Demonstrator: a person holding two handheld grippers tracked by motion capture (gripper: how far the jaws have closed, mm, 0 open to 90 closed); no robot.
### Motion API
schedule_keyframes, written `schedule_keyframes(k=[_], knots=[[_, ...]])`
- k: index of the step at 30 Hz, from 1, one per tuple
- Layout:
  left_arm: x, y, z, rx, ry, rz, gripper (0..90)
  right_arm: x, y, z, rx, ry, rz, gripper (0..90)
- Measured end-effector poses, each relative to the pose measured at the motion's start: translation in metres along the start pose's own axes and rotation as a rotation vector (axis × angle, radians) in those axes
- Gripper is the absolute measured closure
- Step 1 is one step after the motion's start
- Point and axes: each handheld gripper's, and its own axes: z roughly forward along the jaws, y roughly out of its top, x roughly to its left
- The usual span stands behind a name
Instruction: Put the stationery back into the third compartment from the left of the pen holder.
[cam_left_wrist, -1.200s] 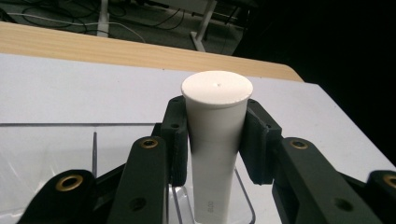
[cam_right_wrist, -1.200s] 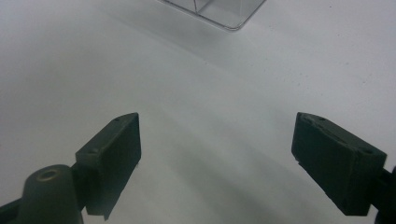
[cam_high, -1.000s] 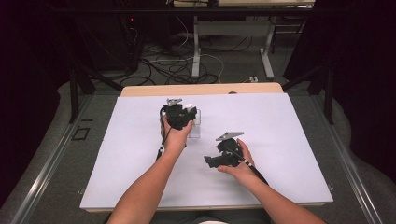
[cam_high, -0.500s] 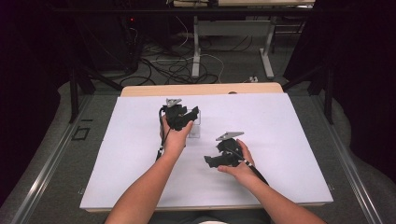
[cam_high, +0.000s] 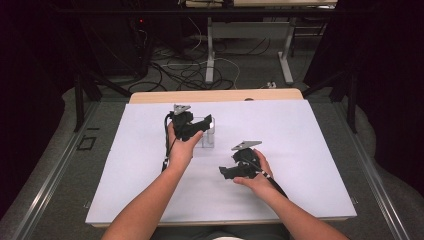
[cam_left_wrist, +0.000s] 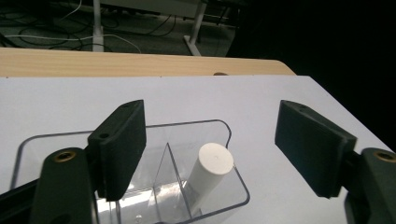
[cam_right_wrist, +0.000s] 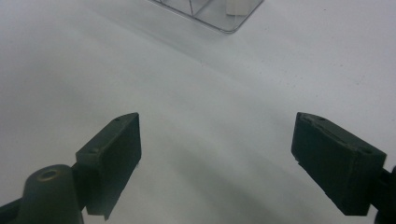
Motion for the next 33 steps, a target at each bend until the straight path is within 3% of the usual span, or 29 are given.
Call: schedule_keyframes(k=[3, 5, 7, 11, 13, 14, 23, 33], knots=[[0.002, 0.002, -0.006, 0.007, 0.008, 0.042, 19.2, -0.001, 0.001, -0.002, 0.021, 0.000, -0.001, 15.3], [0.004, 0.004, -0.011, 0.012, 0.017, 0.077, 18.7, -0.002, 0.001, -0.001, -0.003, -0.009, -0.003, 15.3], [0.005, 0.005, -0.016, 0.005, 0.031, 0.120, 17.8, -0.004, 0.002, -0.004, 0.016, -0.009, 0.001, 15.3], [0.007, 0.007, -0.023, -0.015, 0.033, 0.235, 17.1, -0.007, 0.002, -0.004, -0.019, -0.015, 0.008, 15.3], [0.008, 0.007, -0.027, -0.004, 0.039, 0.258, 17.1, -0.009, 0.003, -0.007, 0.008, -0.023, 0.012, 15.3], [0.008, 0.007, -0.029, -0.002, 0.037, 0.260, 17.1, -0.010, 0.003, -0.006, -0.021, -0.020, 0.021, 15.3], [0.015, 0.006, -0.042, 0.005, 0.016, 0.252, 17.2, -0.020, 0.006, -0.012, -0.043, -0.037, 0.045, 15.3], [0.033, 0.000, -0.056, -0.003, 0.038, 0.184, 12.1, -0.037, 0.008, -0.020, -0.068, -0.063, 0.086, 15.2]])
